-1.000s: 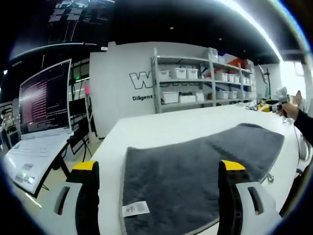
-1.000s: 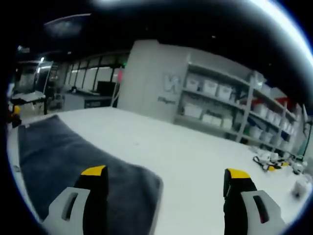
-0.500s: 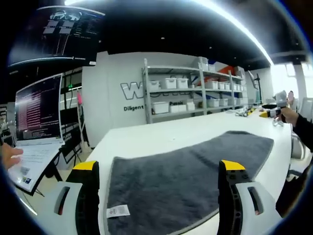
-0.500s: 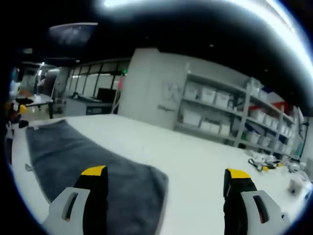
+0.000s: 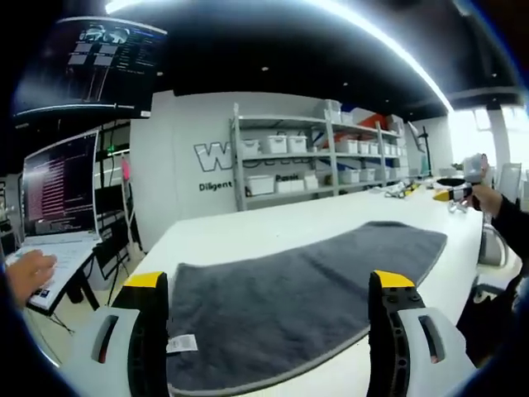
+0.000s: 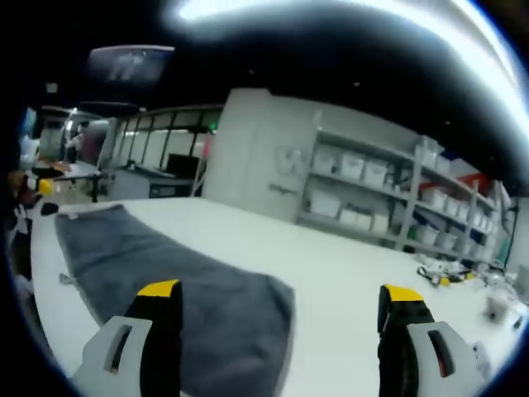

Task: Open the folded towel by lifting each exposed corner and separating the folded layers until the towel lies flat within the target outline without major curled edges

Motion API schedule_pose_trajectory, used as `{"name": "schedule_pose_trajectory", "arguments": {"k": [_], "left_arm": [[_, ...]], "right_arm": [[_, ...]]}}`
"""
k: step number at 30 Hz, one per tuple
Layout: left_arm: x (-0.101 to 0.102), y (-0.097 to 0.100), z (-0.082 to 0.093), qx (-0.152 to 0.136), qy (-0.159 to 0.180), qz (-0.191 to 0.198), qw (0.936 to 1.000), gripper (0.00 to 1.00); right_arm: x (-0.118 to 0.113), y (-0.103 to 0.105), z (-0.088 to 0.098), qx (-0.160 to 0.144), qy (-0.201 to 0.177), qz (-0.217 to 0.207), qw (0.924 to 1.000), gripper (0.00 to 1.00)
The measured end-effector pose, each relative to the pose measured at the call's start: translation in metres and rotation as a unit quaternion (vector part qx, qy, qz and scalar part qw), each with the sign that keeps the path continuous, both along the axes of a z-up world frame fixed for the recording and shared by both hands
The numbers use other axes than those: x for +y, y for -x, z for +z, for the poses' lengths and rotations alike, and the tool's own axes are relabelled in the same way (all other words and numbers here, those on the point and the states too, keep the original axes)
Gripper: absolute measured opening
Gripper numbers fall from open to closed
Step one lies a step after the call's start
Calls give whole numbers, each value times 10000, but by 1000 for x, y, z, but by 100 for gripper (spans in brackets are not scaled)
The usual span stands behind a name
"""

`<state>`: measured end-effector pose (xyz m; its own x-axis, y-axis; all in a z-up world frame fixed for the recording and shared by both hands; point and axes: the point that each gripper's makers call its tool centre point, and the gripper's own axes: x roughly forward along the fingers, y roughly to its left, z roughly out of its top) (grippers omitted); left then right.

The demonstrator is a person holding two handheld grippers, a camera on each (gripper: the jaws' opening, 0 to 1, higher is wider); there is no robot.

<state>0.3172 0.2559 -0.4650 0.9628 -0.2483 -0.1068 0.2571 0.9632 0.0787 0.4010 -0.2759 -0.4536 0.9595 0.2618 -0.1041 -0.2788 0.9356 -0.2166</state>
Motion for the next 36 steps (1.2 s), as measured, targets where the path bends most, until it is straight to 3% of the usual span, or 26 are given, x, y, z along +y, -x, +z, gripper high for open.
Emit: {"name": "schedule_pose_trajectory", "arguments": {"k": [6, 19, 29, 36], "left_arm": [[-3, 9, -7, 35, 65, -73, 9999, 100], [1, 21, -15, 94, 120, 22, 9999, 100], [9, 27, -27, 204, 130, 121, 9996, 100], [9, 36, -29, 165, 96, 35, 9998, 100]], "right_arm": [[10, 24, -5, -26, -50, 29, 10000, 100], [7, 49, -28, 122, -50, -20, 9999, 100], [0, 68, -45, 224, -277, -140, 9993, 100], [19, 75, -34, 157, -216, -2, 9996, 100]]}}
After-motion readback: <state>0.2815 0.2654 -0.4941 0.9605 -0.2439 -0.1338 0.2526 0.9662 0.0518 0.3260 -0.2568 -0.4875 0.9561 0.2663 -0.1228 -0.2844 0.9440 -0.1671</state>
